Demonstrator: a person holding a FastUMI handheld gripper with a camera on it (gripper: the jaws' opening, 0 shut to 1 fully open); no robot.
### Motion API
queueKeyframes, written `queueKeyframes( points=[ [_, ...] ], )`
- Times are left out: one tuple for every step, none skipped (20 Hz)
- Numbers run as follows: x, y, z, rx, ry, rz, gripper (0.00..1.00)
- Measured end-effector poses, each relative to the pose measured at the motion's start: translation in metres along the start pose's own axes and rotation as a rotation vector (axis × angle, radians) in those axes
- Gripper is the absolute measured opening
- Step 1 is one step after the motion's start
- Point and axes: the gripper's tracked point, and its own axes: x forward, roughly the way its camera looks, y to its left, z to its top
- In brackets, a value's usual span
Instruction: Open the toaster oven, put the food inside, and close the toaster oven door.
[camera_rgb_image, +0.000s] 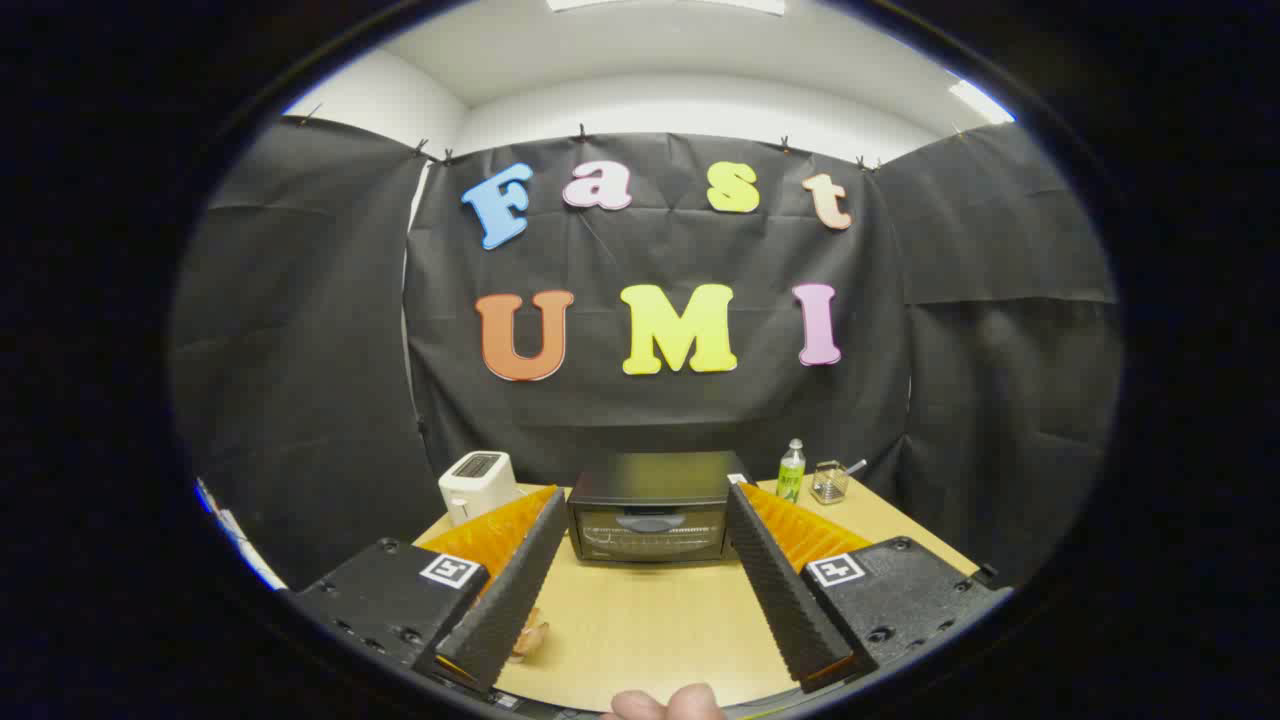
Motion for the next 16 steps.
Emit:
queueKeyframes(
  points=[
    [-0.0006,-0.0007,0.0007,0.001,0.000,-0.001,1.00],
    [-0.0011,-0.0020,0.0012,-0.003,-0.002,-0.002,1.00],
    [0.0003,-0.0023,0.0018,-0.010,-0.005,-0.003,1.00],
    [-0.0006,-0.0024,0.0038,-0.014,-0.010,-0.002,1.00],
    [-0.0001,-0.0017,0.0043,-0.015,-0.014,0.000,1.00],
    [-0.0002,-0.0014,0.0035,-0.016,-0.013,0.003,1.00],
    [-0.0003,-0.0014,0.0032,-0.013,-0.011,0.006,1.00],
    [0.0001,-0.0011,0.0021,-0.011,-0.005,0.007,1.00],
    [0.0011,-0.0011,0.0016,-0.011,-0.002,0.008,1.00],
    [0.0012,-0.0018,0.0017,-0.010,0.000,0.007,1.00],
    [0.0017,-0.0018,0.0018,-0.009,-0.001,0.007,1.00],
    [0.0025,-0.0025,0.0029,-0.010,-0.002,0.005,1.00],
    [0.0017,-0.0028,0.0038,-0.010,-0.003,0.003,1.00],
    [0.0026,-0.0038,0.0037,-0.010,-0.005,0.001,1.00],
    [0.0039,-0.0047,0.0041,-0.009,-0.005,-0.001,1.00],
    [0.0043,-0.0053,0.0032,-0.009,-0.004,-0.003,1.00]
  ],
)
